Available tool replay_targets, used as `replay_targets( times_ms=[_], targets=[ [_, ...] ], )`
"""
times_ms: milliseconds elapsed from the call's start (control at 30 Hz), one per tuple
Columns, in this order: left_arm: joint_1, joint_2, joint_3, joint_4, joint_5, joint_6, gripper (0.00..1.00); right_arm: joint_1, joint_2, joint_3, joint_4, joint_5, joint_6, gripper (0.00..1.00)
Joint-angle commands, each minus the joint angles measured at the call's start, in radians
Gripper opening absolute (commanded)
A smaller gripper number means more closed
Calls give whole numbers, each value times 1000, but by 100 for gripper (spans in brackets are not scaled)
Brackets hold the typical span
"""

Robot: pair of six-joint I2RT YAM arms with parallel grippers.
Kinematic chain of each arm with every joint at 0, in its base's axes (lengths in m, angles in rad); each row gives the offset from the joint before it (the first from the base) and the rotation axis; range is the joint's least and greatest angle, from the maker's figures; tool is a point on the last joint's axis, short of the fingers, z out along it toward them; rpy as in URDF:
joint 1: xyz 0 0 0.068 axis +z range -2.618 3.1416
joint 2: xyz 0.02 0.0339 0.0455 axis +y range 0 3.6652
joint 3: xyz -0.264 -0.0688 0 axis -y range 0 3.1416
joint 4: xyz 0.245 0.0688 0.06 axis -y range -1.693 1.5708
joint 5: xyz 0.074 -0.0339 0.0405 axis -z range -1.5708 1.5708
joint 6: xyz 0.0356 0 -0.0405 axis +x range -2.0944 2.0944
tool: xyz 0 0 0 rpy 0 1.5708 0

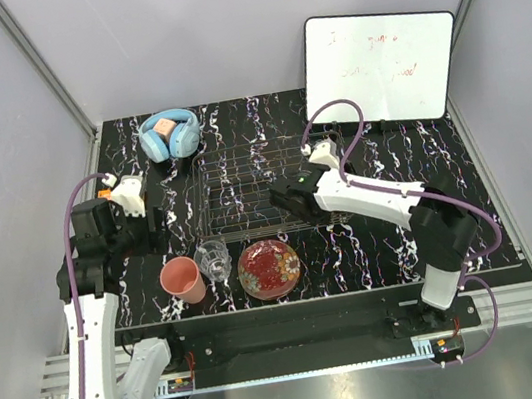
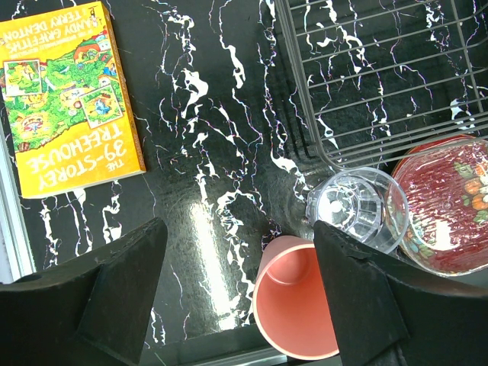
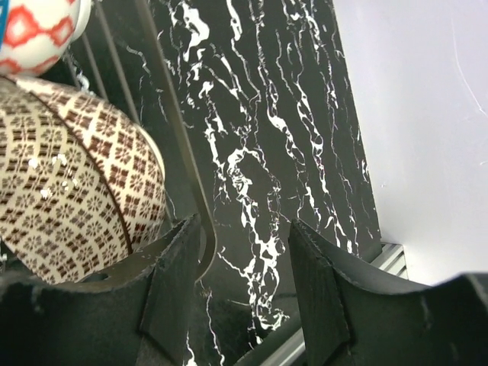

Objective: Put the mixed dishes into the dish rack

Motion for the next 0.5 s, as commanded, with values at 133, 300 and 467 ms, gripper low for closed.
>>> replay_targets(
  times_ms=[133,300,467],
  targets=[
    [4,-2,3,52,-10,4,82,14,-39,-11,100,-57,-94,57],
    [4,-4,-3,54,-19,9,82,14,-47,-34,181,-90,-142,58],
    [4,-10,-10,55,-18,9,82,14,-56,-54,276,-125,-201,59]
  ],
)
